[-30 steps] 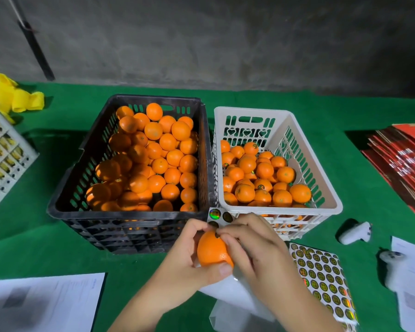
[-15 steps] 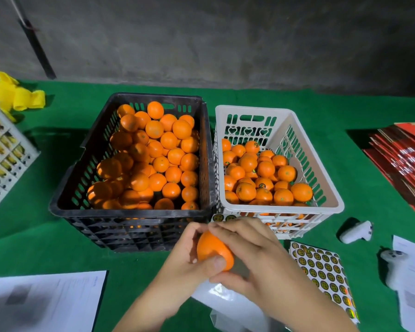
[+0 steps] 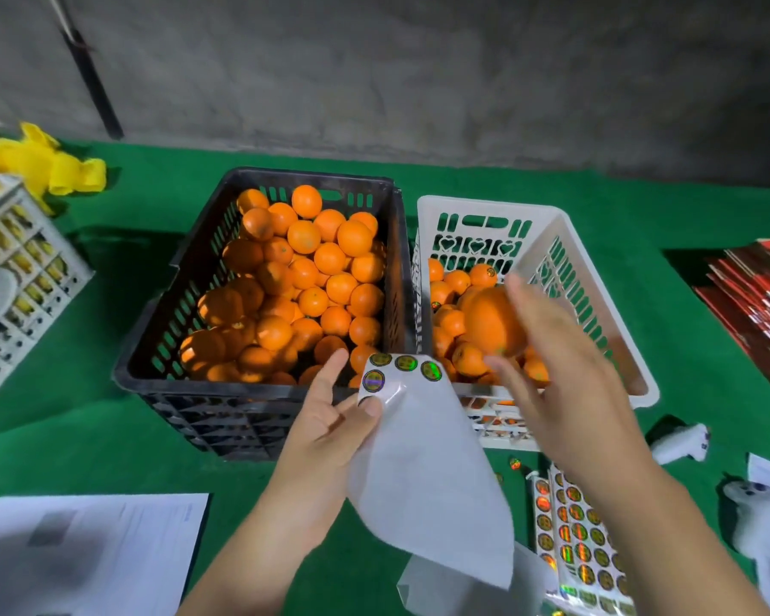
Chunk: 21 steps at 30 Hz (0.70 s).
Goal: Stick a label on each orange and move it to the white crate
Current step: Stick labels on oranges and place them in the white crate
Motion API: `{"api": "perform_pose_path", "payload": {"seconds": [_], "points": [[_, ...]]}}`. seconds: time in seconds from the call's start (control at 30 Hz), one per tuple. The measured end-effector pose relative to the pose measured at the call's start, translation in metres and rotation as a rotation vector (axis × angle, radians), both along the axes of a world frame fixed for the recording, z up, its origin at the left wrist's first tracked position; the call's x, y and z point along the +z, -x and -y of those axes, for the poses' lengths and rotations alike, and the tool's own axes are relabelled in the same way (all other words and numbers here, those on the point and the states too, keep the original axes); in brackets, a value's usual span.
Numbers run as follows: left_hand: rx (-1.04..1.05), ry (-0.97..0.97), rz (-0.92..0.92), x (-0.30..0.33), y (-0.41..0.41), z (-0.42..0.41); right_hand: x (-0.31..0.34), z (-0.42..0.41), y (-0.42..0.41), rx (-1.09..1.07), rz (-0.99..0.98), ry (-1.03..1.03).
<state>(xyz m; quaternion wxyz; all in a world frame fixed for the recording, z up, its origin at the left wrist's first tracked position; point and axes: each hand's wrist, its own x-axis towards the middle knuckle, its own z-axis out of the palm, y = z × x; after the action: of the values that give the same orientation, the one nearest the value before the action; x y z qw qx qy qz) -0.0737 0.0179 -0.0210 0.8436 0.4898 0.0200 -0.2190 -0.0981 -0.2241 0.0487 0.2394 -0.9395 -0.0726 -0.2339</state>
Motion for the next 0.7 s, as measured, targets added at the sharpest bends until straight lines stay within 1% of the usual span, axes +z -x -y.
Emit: {"api": "perform_pose_path", "payload": {"seconds": [0.07, 0.1, 0.13, 0.17, 0.23, 0.27, 0.3, 0.37, 0.43, 0.47, 0.53, 0.57, 0.6, 0.63, 0.67, 0.7], "points": [[-0.047, -0.028, 0.079, 0.0, -0.002, -0.002, 0.005, 0.003, -0.015, -0.191, -0.17, -0.091], [-0.085, -0.07, 0.156, 0.003, -0.004, -0.004, 0.006, 0.003, -0.019, -0.227, -0.247, -0.134], [-0.118, -0.114, 0.232, 0.004, -0.006, -0.005, 0.006, 0.002, -0.02, -0.208, -0.328, -0.203], [-0.133, -0.149, 0.283, 0.006, -0.009, -0.006, 0.004, -0.002, -0.017, -0.139, -0.425, -0.324], [-0.107, -0.198, 0.325, 0.01, -0.017, -0.007, -0.002, -0.015, -0.007, 0.103, -0.629, -0.709], [-0.077, -0.234, 0.324, 0.012, -0.022, -0.008, -0.008, -0.023, -0.002, 0.186, -0.677, -0.854], [-0.045, -0.286, 0.321, 0.014, -0.028, -0.009, -0.016, -0.029, 0.001, 0.185, -0.674, -0.923], [-0.034, -0.438, 0.337, 0.018, -0.045, -0.011, -0.026, -0.04, 0.001, 0.077, -0.593, -0.962], [-0.066, -0.664, 0.434, 0.022, -0.065, -0.015, -0.036, -0.044, -0.001, -0.009, -0.526, -1.012], [-0.068, -0.771, 0.506, 0.024, -0.076, -0.018, -0.038, -0.044, -0.001, -0.035, -0.513, -1.059], [-0.083, -0.921, 0.629, 0.026, -0.099, -0.023, -0.04, -0.043, -0.001, -0.063, -0.506, -1.178], [-0.11, -1.048, 0.701, 0.023, -0.115, -0.027, -0.041, -0.042, -0.001, -0.077, -0.5, -1.215], [-0.164, -1.245, 0.786, 0.02, -0.133, -0.03, -0.041, -0.042, -0.001, -0.085, -0.496, -1.244], [-0.243, -1.483, 0.834, 0.016, -0.151, -0.035, -0.042, -0.042, 0.0, -0.091, -0.495, -1.267], [-0.334, -1.695, 0.795, 0.01, -0.169, -0.041, -0.042, -0.042, 0.0, -0.096, -0.495, -1.29], [-0.438, -1.868, 0.689, 0.005, -0.183, -0.049, -0.042, -0.042, 0.001, -0.099, -0.494, -1.313]]}}
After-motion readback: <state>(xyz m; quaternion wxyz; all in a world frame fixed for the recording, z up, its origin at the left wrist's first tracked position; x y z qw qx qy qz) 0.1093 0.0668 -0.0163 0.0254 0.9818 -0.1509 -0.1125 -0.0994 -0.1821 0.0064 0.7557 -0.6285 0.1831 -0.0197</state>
